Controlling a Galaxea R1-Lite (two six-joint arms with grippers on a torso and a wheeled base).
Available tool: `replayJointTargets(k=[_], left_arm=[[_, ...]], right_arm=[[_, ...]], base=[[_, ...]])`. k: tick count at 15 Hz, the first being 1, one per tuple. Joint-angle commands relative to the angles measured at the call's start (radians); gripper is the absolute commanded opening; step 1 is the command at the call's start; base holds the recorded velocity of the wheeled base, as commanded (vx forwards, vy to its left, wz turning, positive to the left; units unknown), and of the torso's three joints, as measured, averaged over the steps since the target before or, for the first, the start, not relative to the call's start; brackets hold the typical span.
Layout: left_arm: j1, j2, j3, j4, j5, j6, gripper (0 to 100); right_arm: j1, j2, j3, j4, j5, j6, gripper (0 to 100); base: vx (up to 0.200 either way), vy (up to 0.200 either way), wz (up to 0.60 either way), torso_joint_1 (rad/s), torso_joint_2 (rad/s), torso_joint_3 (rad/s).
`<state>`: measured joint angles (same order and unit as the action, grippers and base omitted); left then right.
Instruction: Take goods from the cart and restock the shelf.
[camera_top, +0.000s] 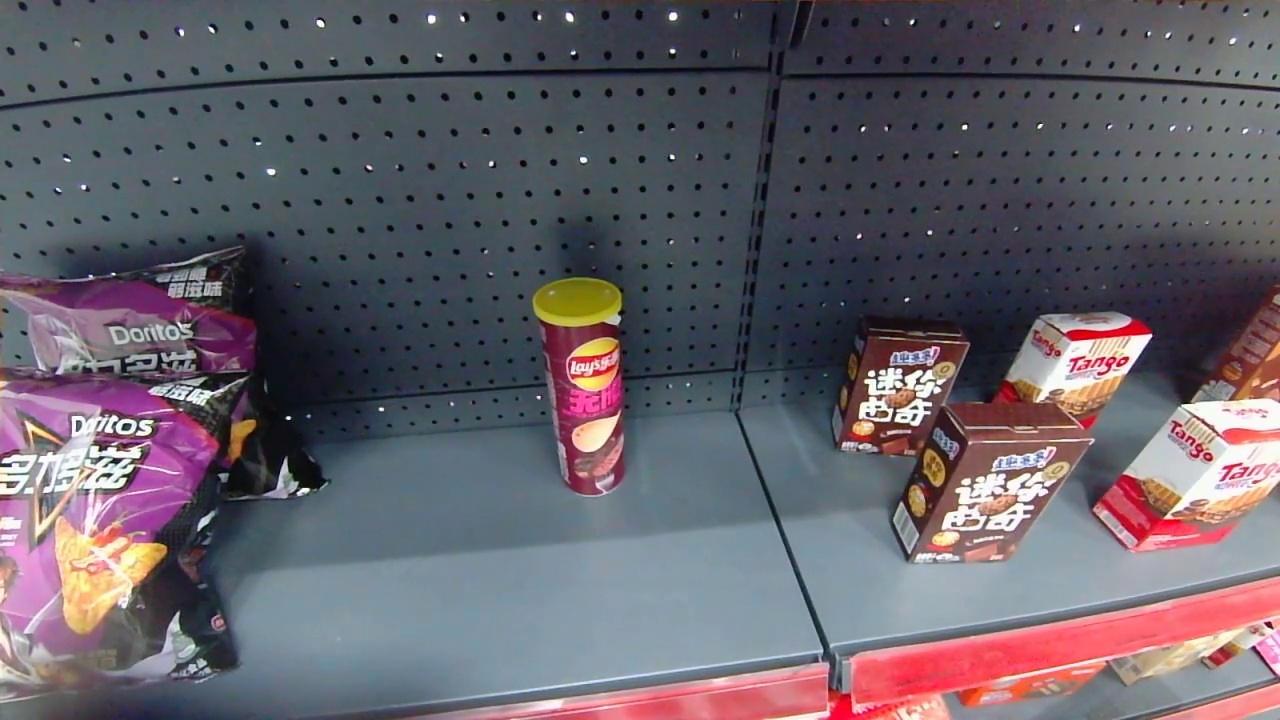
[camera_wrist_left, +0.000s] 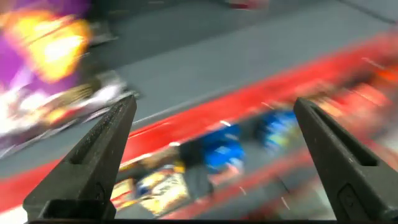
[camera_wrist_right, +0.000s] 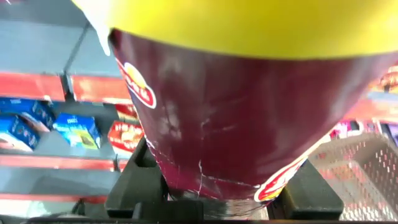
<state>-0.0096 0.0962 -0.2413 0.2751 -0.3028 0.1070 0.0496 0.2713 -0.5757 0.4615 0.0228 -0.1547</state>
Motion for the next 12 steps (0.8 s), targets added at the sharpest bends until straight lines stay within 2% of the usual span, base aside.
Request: replayJointTargets(k=[1, 2, 3, 4, 6, 7, 9, 11, 12], left_arm=[[-0.041, 0.131, -0.092, 0.03, -0.113, 0.023, 100], [-0.107, 0.145, -0.124, 0.03, -0.205, 0.014, 100], [-0.176, 0.158, -0.141, 0.027, -0.26, -0.02, 100], [-0.217, 0.186, -0.144, 0.01, -0.256, -0.044, 100], [-0.219, 0.274, -0.121, -0.117, -0.205, -0.046, 100], [-0.221, 0.372, -0.116, -0.24, -0.188, -0.061, 100], [-0.224, 0.488, -0.135, -0.344, -0.194, -0.107, 100], [-0.228, 0.582, -0.147, -0.405, -0.203, -0.115, 100], [-0.216, 0.682, -0.147, -0.47, -0.199, -0.112, 100]], right_arm=[[0.001, 0.046, -0.004, -0.032, 0.005, 0.0, 0], [0.001, 0.052, -0.006, -0.052, 0.006, 0.0, 0], [0.003, 0.055, -0.009, -0.061, 0.005, 0.0, 0], [0.003, 0.055, -0.009, -0.061, 0.006, 0.001, 0], [0.007, 0.052, -0.007, -0.061, 0.006, 0.001, 0], [0.012, 0.051, -0.003, -0.061, 0.006, 0.003, 0], [0.012, 0.048, 0.002, -0.063, 0.006, 0.003, 0], [0.01, 0.051, -0.004, -0.064, 0.006, 0.004, 0], [0.01, 0.052, -0.006, -0.076, 0.005, 0.004, 0]], base=[[0.0, 0.0, 0.0, 0.0, 0.0, 0.0], [0.0, 0.0, 0.0, 0.0, 0.0, 0.0], [0.0, 0.0, 0.0, 0.0, 0.0, 0.0], [0.0, 0.0, 0.0, 0.0, 0.0, 0.0], [0.0, 0.0, 0.0, 0.0, 0.0, 0.0], [0.0, 0.0, 0.0, 0.0, 0.0, 0.0], [0.0, 0.0, 0.0, 0.0, 0.0, 0.0], [0.0, 0.0, 0.0, 0.0, 0.0, 0.0], [0.0, 0.0, 0.0, 0.0, 0.0, 0.0]])
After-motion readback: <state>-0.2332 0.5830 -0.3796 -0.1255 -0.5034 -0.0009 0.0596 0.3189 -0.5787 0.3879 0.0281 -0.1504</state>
